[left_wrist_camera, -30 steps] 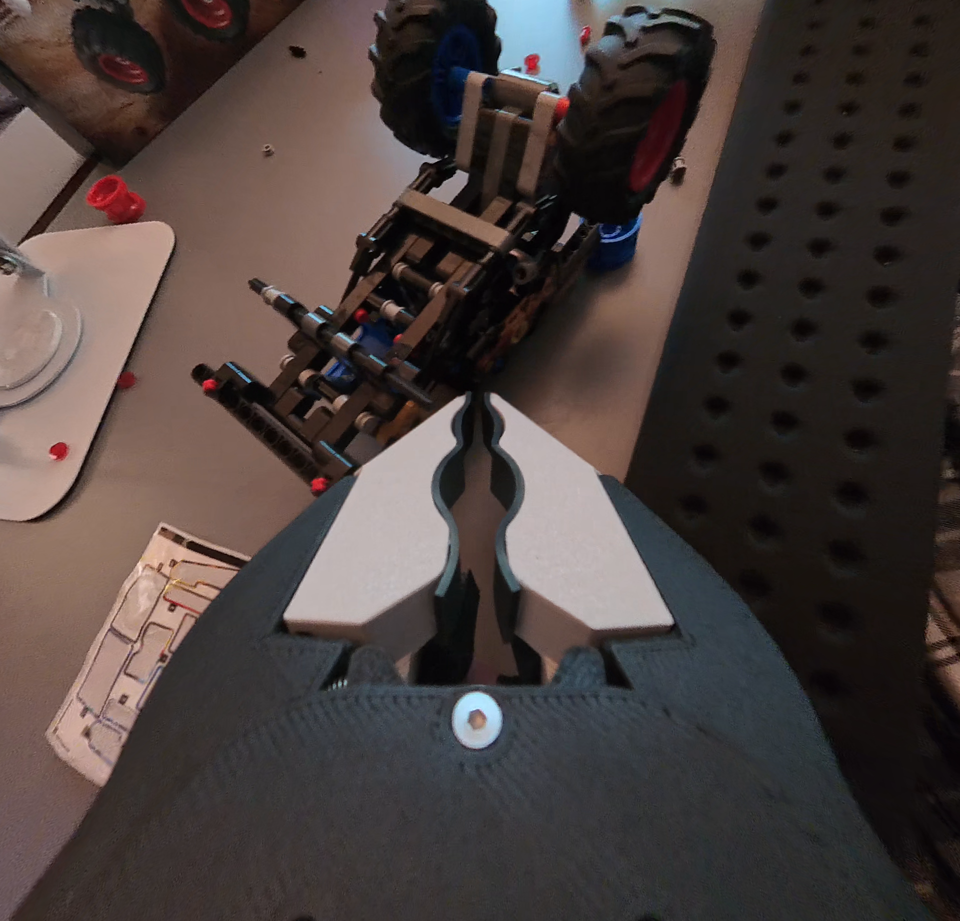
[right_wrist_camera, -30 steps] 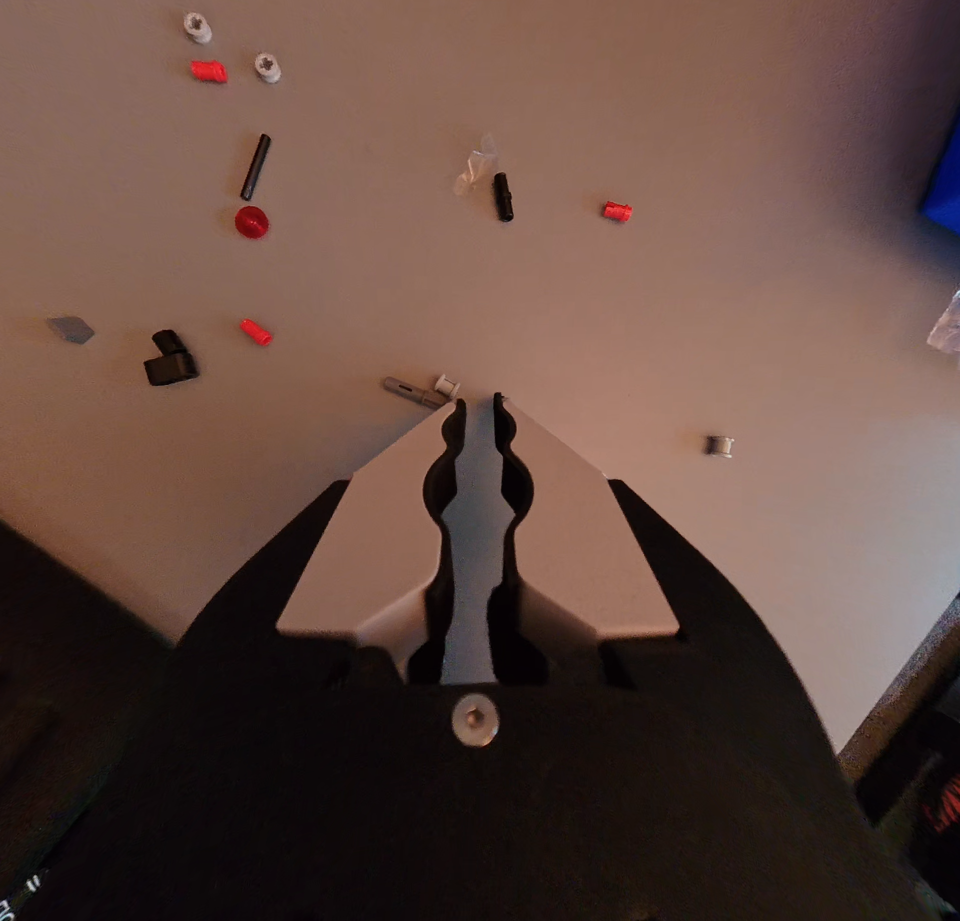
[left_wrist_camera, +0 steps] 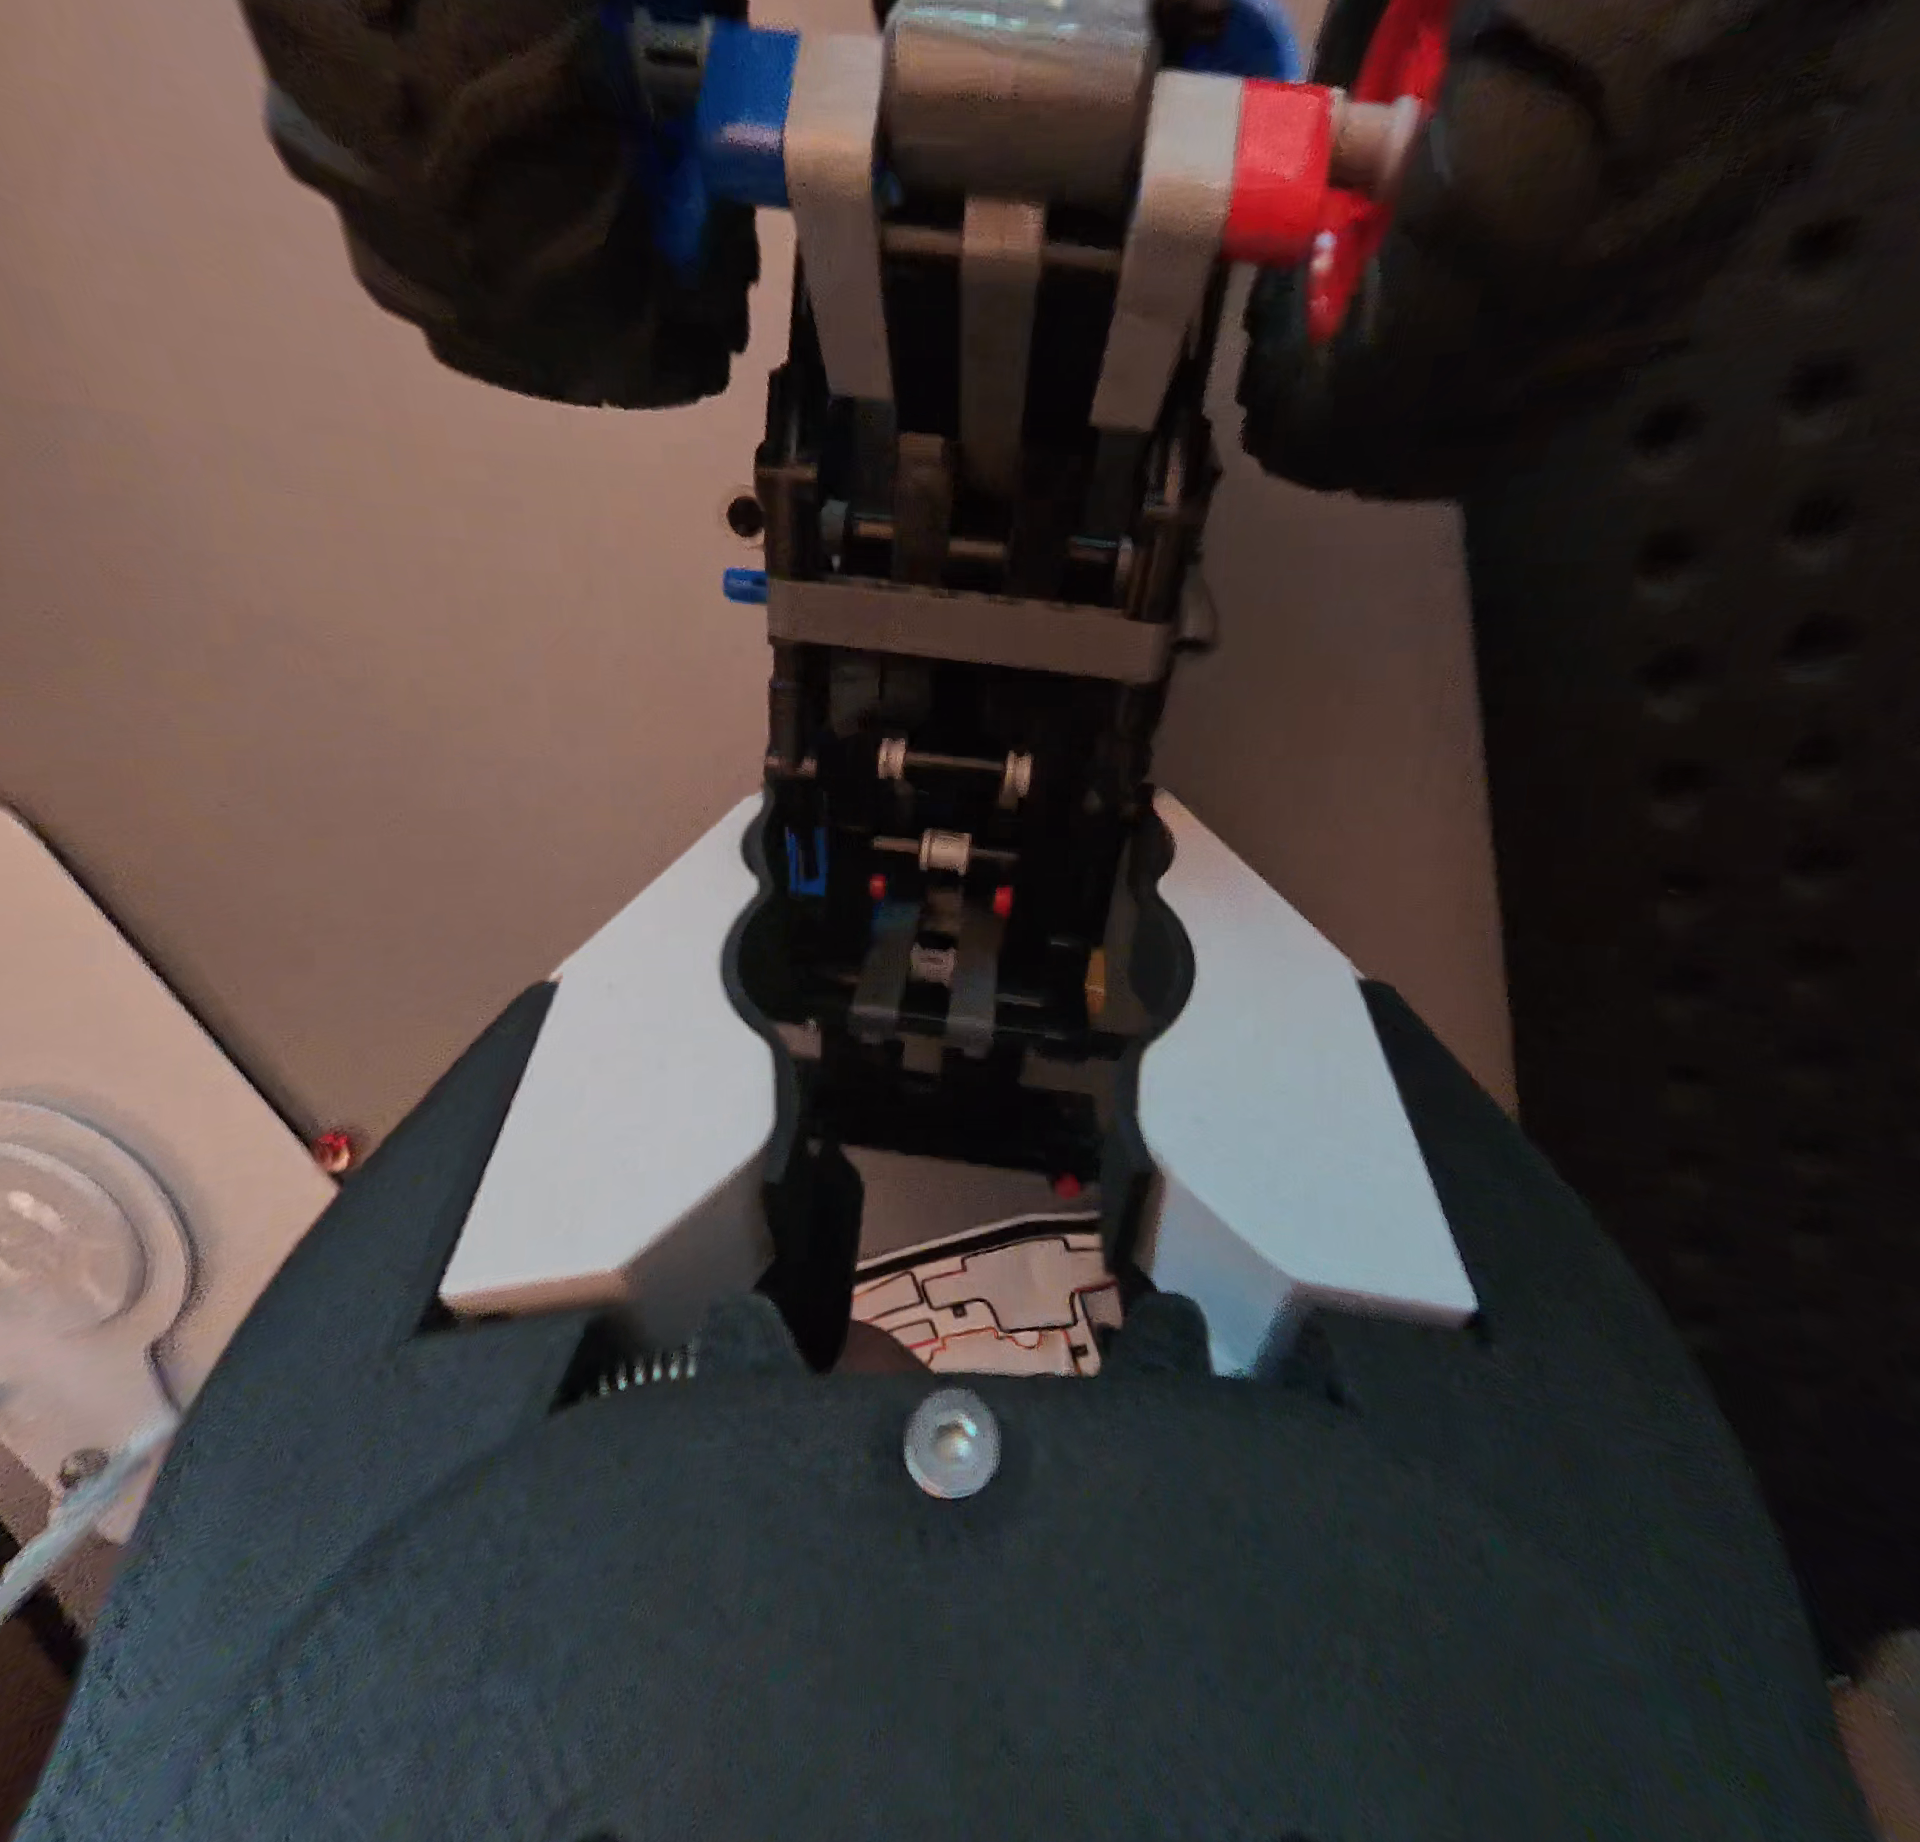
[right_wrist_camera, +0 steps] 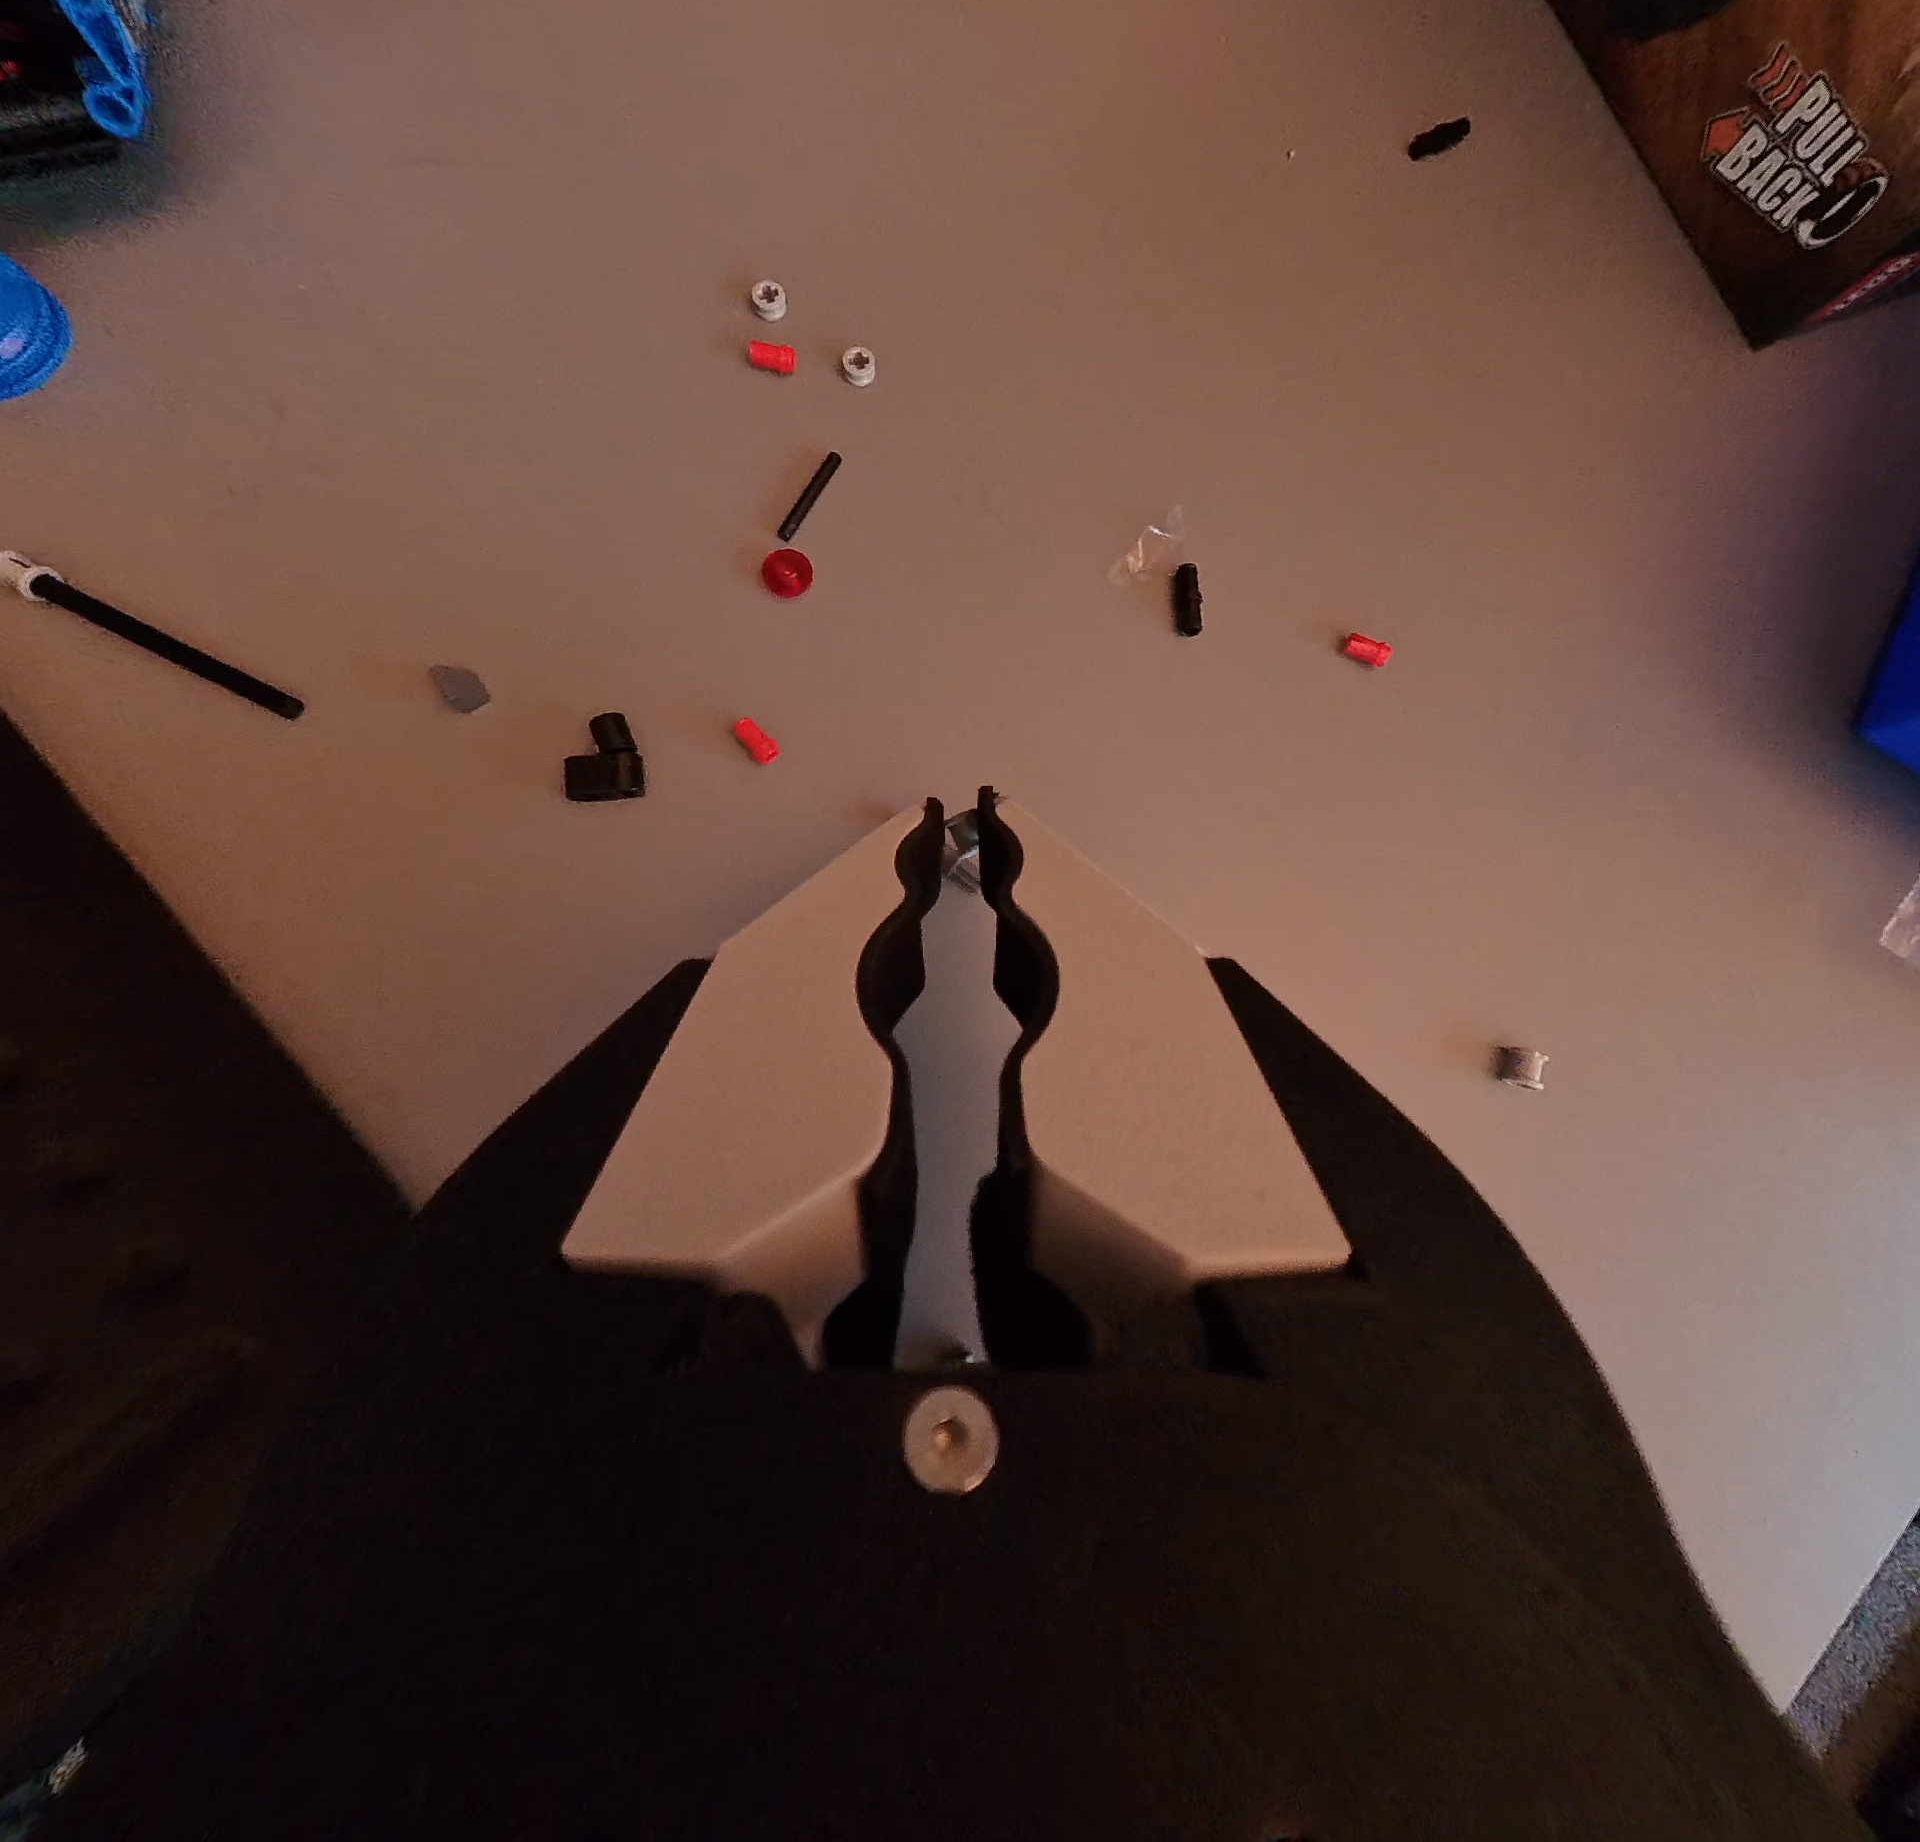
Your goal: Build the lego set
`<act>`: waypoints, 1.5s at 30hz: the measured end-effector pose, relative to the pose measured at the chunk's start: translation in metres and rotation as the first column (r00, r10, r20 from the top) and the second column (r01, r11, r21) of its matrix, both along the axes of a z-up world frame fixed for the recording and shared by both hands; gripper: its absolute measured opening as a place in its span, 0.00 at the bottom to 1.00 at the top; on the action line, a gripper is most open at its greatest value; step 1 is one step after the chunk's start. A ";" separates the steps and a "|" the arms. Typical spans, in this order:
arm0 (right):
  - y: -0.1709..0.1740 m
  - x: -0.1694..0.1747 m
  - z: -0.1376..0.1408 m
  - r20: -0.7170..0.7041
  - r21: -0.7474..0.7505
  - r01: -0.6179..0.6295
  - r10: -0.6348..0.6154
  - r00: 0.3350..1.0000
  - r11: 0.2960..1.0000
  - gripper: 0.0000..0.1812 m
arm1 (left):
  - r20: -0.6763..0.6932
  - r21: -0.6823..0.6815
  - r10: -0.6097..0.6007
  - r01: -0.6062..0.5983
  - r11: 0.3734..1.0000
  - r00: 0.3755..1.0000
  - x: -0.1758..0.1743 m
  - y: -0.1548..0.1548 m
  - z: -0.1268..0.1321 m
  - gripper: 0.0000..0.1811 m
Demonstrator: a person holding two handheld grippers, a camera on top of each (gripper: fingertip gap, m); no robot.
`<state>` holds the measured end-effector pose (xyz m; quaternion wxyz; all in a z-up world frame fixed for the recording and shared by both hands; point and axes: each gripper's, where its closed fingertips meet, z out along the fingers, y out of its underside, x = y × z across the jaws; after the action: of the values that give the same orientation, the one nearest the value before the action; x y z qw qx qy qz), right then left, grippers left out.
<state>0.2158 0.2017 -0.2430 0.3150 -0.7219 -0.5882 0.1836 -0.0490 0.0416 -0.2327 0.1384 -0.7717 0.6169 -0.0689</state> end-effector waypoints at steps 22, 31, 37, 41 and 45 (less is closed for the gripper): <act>-0.058 -0.074 0.044 -0.219 0.028 -0.134 0.137 0.966 0.991 0.02 | 0.358 -0.134 0.595 -0.591 0.795 0.719 0.011 -0.001 0.024 0.42; -0.117 -0.125 0.057 -0.307 0.004 -0.272 0.260 0.916 0.962 0.02 | 0.368 -0.056 0.441 -0.454 0.889 0.819 0.002 -0.036 0.027 0.42; -0.146 -0.146 0.053 -0.343 -0.036 -0.326 0.295 0.892 0.945 0.02 | 0.377 0.093 0.337 -0.397 0.913 0.863 0.021 -0.042 0.018 0.43; -0.155 -0.151 0.047 -0.343 -0.057 -0.342 0.303 0.889 0.938 0.02 | 0.376 0.206 0.307 -0.402 0.892 0.874 0.024 -0.039 0.017 0.42; -0.163 -0.154 0.045 -0.359 -0.076 -0.352 0.303 0.883 0.933 0.02 | 0.443 0.325 0.249 -0.413 0.850 0.861 0.031 -0.039 0.040 0.42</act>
<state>0.0616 0.0389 -0.1983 0.3255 -0.5891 -0.6239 0.3971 -0.0179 0.0023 -0.1926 0.4248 -0.7928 0.4325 -0.0626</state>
